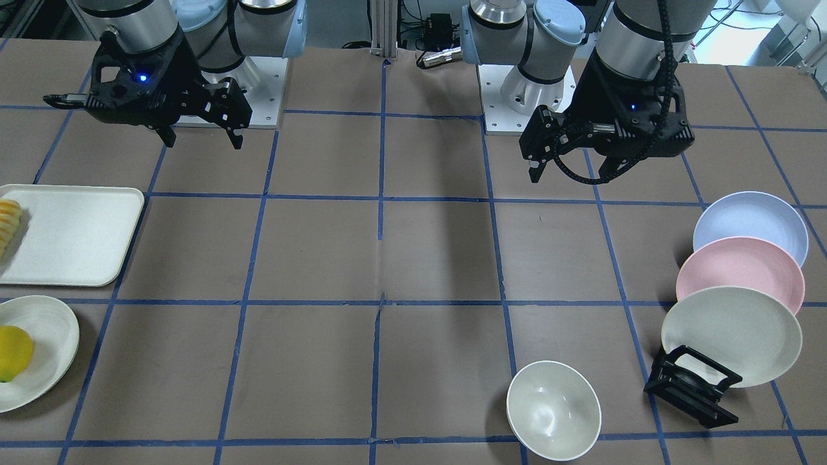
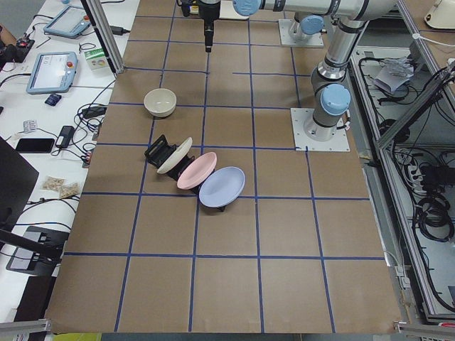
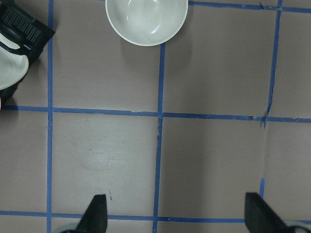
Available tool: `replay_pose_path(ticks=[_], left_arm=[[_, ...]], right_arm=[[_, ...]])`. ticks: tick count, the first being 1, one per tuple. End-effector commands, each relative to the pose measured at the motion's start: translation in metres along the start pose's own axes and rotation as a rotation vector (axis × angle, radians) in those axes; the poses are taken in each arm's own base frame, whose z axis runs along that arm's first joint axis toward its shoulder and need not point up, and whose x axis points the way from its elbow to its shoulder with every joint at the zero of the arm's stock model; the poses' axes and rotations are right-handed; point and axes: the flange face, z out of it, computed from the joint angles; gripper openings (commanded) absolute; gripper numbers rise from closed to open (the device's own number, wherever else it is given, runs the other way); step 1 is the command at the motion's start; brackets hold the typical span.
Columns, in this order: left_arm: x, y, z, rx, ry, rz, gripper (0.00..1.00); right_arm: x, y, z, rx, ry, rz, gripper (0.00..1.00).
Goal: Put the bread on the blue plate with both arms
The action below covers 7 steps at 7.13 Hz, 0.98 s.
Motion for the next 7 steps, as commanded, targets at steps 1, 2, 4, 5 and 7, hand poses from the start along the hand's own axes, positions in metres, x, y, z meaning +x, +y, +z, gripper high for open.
replay_pose_path(ticks=[1,2,4,5,7], left_arm=[[-0.001,0.000,-0.002,0.009,-0.002,0.012,1.00],[-0.001,0.000,-0.002,0.009,-0.004,0.011,1.00],[-0.002,0.004,-0.008,0.015,-0.005,0.007,1.00],[-0.011,0.005,-0.011,0.017,-0.034,-0.007,1.00],[-0.044,0.004,-0.022,0.033,-0.133,-0.060,1.00]], right_arm=[[0.000,-0.001,0.000,0.000,0.000,-0.001,1.00],[0.000,0.000,0.001,0.000,0.000,-0.001,1.00],[0.002,-0.001,0.010,-0.016,0.005,-0.006,1.00],[0.005,-0.003,0.009,-0.013,0.008,0.000,1.00],[0.062,-0.018,0.012,-0.026,0.020,0.101,1.00]])
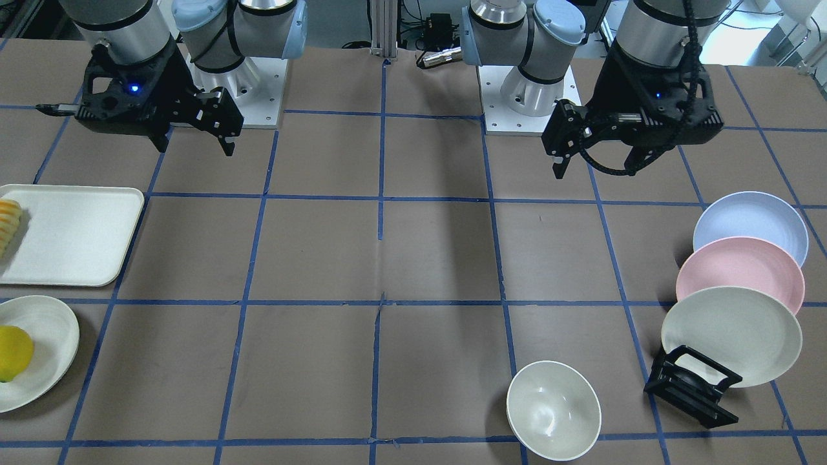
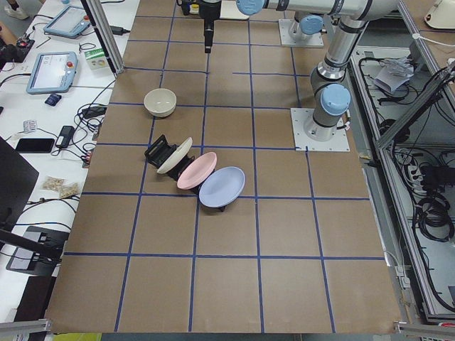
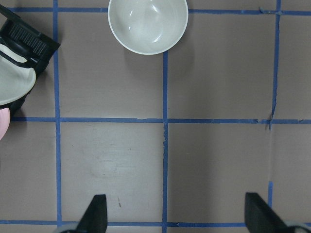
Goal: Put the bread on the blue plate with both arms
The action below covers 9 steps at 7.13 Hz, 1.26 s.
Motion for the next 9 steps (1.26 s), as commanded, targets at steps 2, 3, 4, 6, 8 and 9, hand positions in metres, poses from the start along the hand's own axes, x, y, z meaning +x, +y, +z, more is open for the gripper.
replay_pose_path(ticks=[2,3,4,6,8,9], left_arm=[[-0.082,-0.007,-0.006,0.004,-0.098,-0.143,1.00],[-0.134,-0.010,-0.001,-0.013,-0.108,-0.244,1.00],[-0.182,-0.007,0.005,-0.037,-0.112,-0.337,1.00],[-0.286,0.004,0.027,-0.089,-0.122,-0.507,1.00],[-0.384,0.035,0.081,-0.195,-0.098,-0.662,1.00],[-0.419,0.056,0.116,-0.233,-0.078,-0.738,1.00]], right_arm=[[0.139,-0.024,0.001,-0.015,-0.001,0.166,1.00],[0.175,-0.028,0.010,-0.036,0.037,0.119,1.00],[0.208,-0.027,0.014,-0.056,0.057,0.118,1.00],[0.266,-0.017,0.032,-0.089,0.026,0.113,1.00],[0.329,-0.018,0.063,-0.089,0.014,0.121,1.00],[0.357,-0.026,0.082,-0.082,0.015,0.071,1.00]])
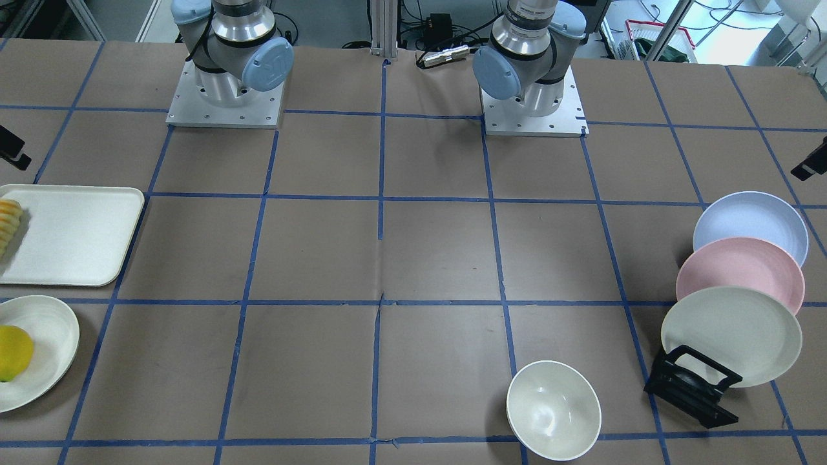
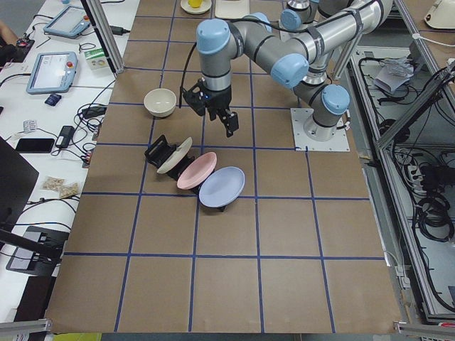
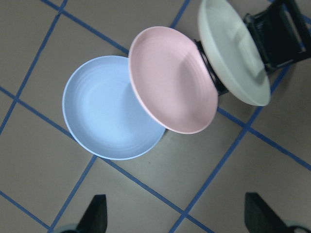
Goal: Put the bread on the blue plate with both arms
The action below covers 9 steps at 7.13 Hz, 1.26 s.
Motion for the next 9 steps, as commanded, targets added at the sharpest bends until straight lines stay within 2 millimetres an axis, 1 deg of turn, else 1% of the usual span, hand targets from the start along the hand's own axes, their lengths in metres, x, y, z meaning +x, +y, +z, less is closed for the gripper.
replay_pose_path(ticks=[1,2,3,4,5,6,7,8,9], left_arm=[[-0.061,-0.028,0.066,0.006,0.003,-0.115,1.00],[-0.062,-0.039,0.093,0.041,-0.006,-0.083,1.00],[-0.065,-0.043,0.118,0.031,-0.005,-0.092,1.00],[-0.073,-0.045,0.138,0.011,-0.015,-0.107,0.99],[-0.082,-0.045,0.153,-0.019,-0.013,-0.121,1.00],[-0.084,-0.046,0.162,-0.032,-0.010,-0.126,0.99],[-0.084,-0.050,0.170,-0.031,-0.012,-0.126,0.96],[-0.084,-0.052,0.176,-0.039,-0.017,-0.128,0.95],[-0.084,-0.055,0.180,-0.044,-0.016,-0.133,0.92]], right_arm=[[0.056,-0.025,0.038,0.032,0.021,-0.074,1.00],[0.085,-0.030,0.059,0.026,0.006,-0.095,1.00],[0.106,-0.039,0.079,0.037,0.015,-0.082,1.00],[0.115,-0.051,0.098,0.044,0.027,-0.101,1.00],[0.124,-0.054,0.115,0.024,0.008,-0.106,1.00],[0.135,-0.054,0.132,0.004,-0.013,-0.095,1.00],[0.148,-0.061,0.147,0.013,0.013,-0.126,1.00],[0.155,-0.069,0.172,0.007,0.017,-0.178,1.00],[0.157,-0.073,0.186,-0.004,0.007,-0.178,1.00]])
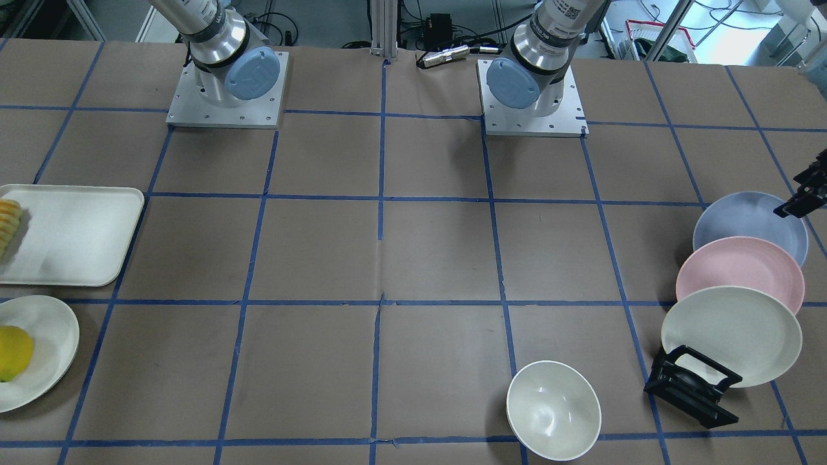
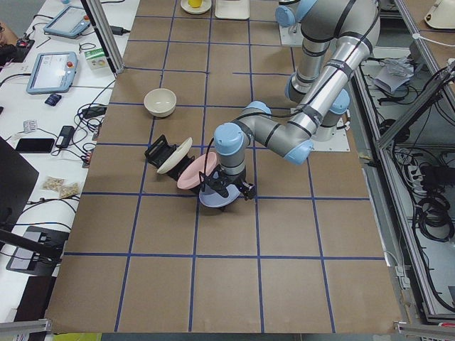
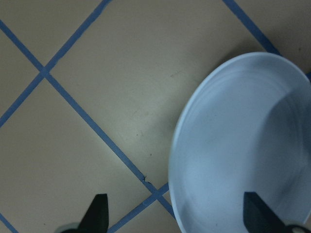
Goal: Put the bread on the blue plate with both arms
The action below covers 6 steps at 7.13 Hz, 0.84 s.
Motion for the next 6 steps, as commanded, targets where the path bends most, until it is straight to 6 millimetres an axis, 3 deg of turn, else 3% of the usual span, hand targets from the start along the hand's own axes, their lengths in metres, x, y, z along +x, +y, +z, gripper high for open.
replay_pose_path(ticks=[1,4,5,6], left_arm=[[0.000,-0.003,0.008,-0.009,-0.002,-0.005,0.77],[0.001,-0.004,0.010,-0.013,0.000,-0.003,0.40],[0.001,-0.004,0.010,-0.013,0.000,-0.001,0.28],[0.001,-0.005,0.010,-0.013,0.002,-0.003,0.16]], right_arm=[[0.006,-0.006,0.029,-0.020,-0.012,-0.009,1.00],[0.008,-0.007,0.043,-0.053,-0.017,-0.004,1.00],[0.012,-0.003,0.044,-0.096,0.020,-0.004,0.93],[0.011,-0.002,0.046,-0.105,0.008,-0.004,0.74]])
